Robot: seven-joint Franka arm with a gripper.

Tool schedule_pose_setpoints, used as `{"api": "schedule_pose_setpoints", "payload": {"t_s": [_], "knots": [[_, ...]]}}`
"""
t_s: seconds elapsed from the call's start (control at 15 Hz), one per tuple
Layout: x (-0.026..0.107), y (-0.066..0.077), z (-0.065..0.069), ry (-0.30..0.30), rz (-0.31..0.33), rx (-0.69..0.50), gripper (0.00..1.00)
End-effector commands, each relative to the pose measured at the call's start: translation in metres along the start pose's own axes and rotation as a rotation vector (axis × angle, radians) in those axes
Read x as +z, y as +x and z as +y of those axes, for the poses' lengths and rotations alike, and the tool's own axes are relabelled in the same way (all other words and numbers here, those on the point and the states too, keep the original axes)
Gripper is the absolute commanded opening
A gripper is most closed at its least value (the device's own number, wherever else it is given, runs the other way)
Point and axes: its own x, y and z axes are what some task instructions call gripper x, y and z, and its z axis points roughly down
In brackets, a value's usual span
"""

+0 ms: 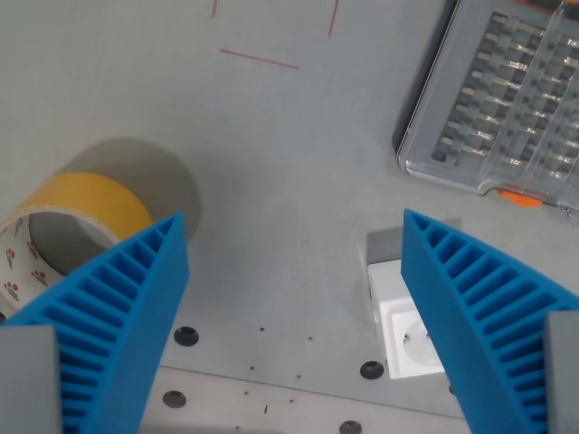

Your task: Move above the white socket

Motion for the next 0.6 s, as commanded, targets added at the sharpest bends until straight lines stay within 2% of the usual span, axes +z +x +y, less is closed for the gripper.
{"api": "schedule_pose_setpoints", "payload": {"t_s": [0.07,0.6], "knots": [[0.001,-0.004,0.002,-0.005,0.008,0.111,1.0],[0.01,-0.019,0.008,-0.021,0.05,0.358,1.0]]}}
